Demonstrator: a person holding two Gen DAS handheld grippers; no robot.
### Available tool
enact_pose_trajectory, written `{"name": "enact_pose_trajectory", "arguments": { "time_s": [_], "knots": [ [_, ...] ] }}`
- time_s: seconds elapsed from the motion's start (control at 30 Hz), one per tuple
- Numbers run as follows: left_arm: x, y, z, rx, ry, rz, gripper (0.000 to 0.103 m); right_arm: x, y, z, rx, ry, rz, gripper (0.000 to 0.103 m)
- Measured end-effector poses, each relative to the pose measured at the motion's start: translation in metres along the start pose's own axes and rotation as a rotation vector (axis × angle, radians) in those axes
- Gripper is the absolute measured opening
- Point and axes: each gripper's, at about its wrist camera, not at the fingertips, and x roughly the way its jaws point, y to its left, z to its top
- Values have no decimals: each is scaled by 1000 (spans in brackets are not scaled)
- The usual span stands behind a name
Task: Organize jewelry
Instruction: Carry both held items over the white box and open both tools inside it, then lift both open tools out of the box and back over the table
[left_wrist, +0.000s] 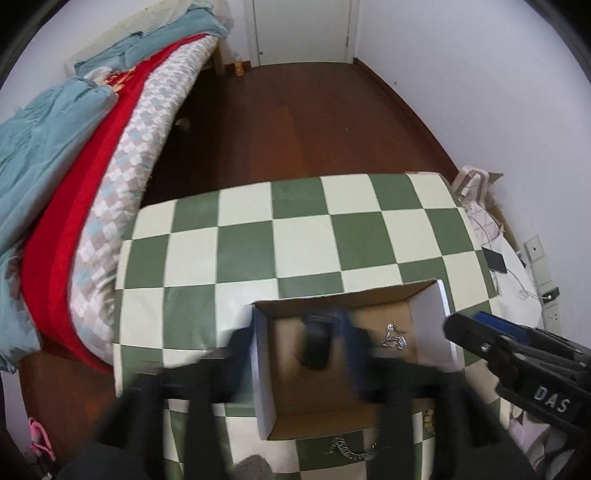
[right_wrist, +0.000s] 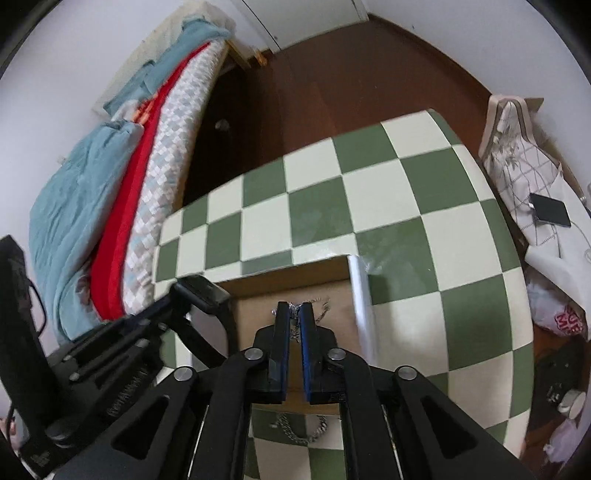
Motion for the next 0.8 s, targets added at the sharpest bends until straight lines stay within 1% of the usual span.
{"name": "enact_pose_trajectory", "arguments": {
  "time_s": [0.03,0.1,0.13,0.17,0.2,0.23,0.27,0.33,0.37,0.4,0.47,0.5,0.53,0.73,0.8],
  "knots": [
    [-2,2,0,-4,-6,2,90,-1,-2,-1,2,-2,-9,40],
    [-5,7,-2,-8,-10,24,92,-5,-5,-2,9,-8,-25,53],
    [-5,9,-2,-12,-7,34,93,-6,-6,-4,10,-10,-37,53],
    [-6,11,-4,-15,-5,44,98,-8,-7,-5,8,-12,-55,53],
    [-6,14,-7,-19,-8,55,100,-10,-7,-7,0,-15,-72,53],
    [-7,16,-10,-24,-17,72,100,-11,-6,-9,-7,-17,-90,59],
    [-8,19,-14,-27,-26,88,100,-12,-4,-12,-26,-19,-140,65],
    [-8,24,-22,-38,-30,106,100,-12,0,-19,-63,-22,-201,91],
    [-8,26,-27,-42,-32,116,101,-10,3,-24,-87,-14,-248,95],
    [-8,28,-31,-45,-33,125,101,-8,5,-27,-104,-10,-273,98],
    [-9,32,-40,-52,-33,140,101,-3,11,-38,-153,-3,-327,99],
    [-10,33,-43,-55,-35,148,101,-1,13,-42,-169,0,-347,102],
    [-12,35,-48,-56,-39,161,101,1,17,-49,-190,-1,-367,103],
    [-31,42,-70,-62,-73,206,101,-1,29,-70,-213,-14,-377,103],
    [-39,44,-76,-71,-90,207,101,-7,32,-75,-215,-27,-375,103]
  ]
}}
